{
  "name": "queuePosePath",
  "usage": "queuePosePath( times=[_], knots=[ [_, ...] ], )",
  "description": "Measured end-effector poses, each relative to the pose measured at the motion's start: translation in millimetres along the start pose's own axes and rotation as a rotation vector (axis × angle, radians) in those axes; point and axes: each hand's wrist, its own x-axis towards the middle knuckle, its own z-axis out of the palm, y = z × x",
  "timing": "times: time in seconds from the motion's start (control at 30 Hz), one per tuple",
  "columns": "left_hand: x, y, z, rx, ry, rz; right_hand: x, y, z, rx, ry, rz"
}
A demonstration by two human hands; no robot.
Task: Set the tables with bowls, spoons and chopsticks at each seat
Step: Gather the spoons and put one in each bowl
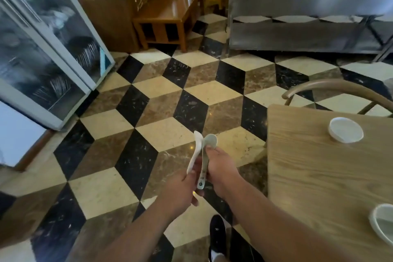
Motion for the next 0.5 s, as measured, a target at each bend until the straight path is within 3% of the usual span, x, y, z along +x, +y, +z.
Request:
queuePosePath(
  times=[0.17, 0.3, 0.5],
  knots=[
    [85.8, 62.8, -18.0, 0.156, -0.002, -0.04, 75.9, -65.7, -5.2, 0.163, 0.009, 0.045],
    [150.8, 119.1, -15.4, 0.44, -0.046, -0.003, 119.2, -115.5, -15.4, 0.23, 0.064, 0.074],
    [227.7, 187.1, 8.4, 0.511, -0.206, -0.006, 177.5, -181.2, -47.4, 0.356, 0.11, 0.061]
  ],
)
